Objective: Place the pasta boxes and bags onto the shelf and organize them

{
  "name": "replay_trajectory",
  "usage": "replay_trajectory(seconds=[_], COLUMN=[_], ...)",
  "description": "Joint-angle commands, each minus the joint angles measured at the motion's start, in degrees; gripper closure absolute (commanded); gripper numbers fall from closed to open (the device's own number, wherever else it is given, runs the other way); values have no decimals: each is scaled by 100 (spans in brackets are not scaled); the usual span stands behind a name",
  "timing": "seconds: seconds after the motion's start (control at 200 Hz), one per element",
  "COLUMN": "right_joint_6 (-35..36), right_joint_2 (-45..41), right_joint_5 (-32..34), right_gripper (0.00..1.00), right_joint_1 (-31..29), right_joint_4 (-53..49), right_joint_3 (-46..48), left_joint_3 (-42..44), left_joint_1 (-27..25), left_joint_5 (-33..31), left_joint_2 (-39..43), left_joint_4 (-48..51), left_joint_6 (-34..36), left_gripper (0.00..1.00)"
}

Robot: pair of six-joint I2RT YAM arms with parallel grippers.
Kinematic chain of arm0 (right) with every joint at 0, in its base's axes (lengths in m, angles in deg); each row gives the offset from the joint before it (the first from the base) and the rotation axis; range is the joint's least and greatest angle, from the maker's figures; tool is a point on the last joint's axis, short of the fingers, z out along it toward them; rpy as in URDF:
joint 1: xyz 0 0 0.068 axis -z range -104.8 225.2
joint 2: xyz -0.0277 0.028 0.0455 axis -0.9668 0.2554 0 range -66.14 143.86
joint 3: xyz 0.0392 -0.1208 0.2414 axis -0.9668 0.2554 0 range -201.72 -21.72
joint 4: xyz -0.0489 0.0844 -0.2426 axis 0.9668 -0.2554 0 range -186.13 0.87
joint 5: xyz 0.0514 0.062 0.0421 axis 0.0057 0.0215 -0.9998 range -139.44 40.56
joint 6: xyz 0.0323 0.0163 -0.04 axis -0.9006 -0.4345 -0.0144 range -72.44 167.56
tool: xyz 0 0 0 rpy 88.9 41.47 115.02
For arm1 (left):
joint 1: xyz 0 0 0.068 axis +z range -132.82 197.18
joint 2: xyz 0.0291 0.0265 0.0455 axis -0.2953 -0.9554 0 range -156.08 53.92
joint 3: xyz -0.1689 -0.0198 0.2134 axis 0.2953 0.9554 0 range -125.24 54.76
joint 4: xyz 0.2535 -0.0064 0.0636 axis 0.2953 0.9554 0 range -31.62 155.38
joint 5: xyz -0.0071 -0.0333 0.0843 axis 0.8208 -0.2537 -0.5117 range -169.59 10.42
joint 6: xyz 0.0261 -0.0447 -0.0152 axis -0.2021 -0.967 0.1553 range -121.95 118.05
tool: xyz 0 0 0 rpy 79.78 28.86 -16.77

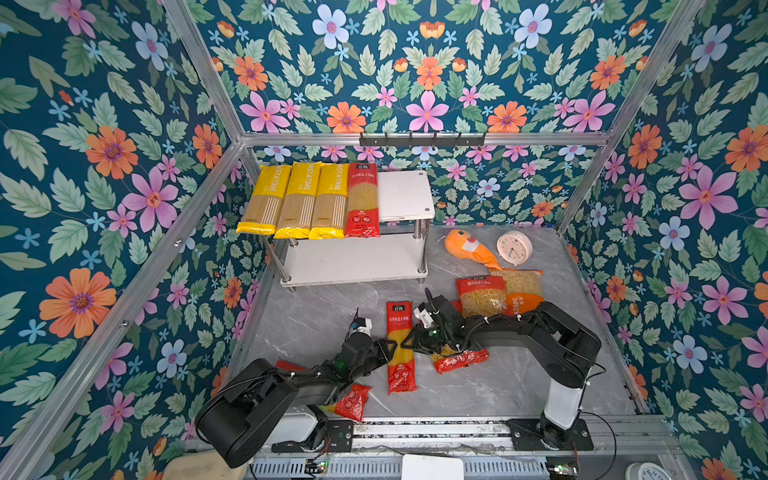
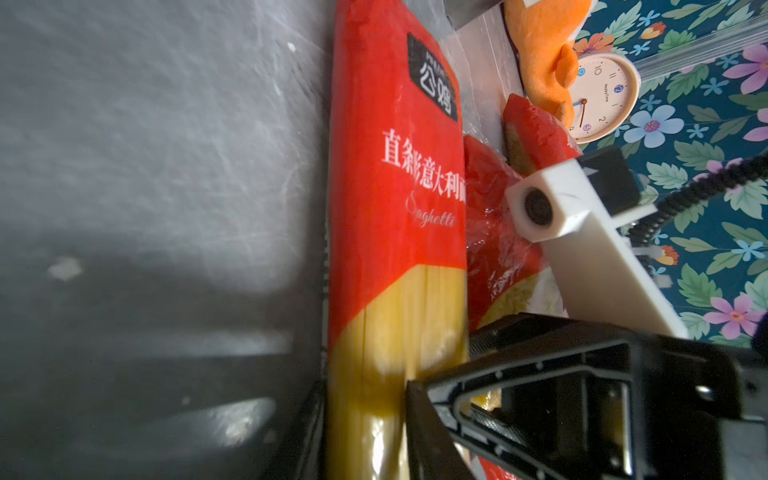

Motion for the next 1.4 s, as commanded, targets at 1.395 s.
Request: replay_trajectory(seconds=[1.395], right_joint_6=[2924], right_joint_2=[-2189], right_joint_5=[399], right_gripper=[100], right_joint_1=[-539], right_joint_4=[1685], right_joint_3=[454], left_joint_3=[-205], left_joint_1=[1021], left_joint_5=[1321], left_joint_2=[3096], left_joint_4=[245], left_joint_6=[2592], left_gripper=[25])
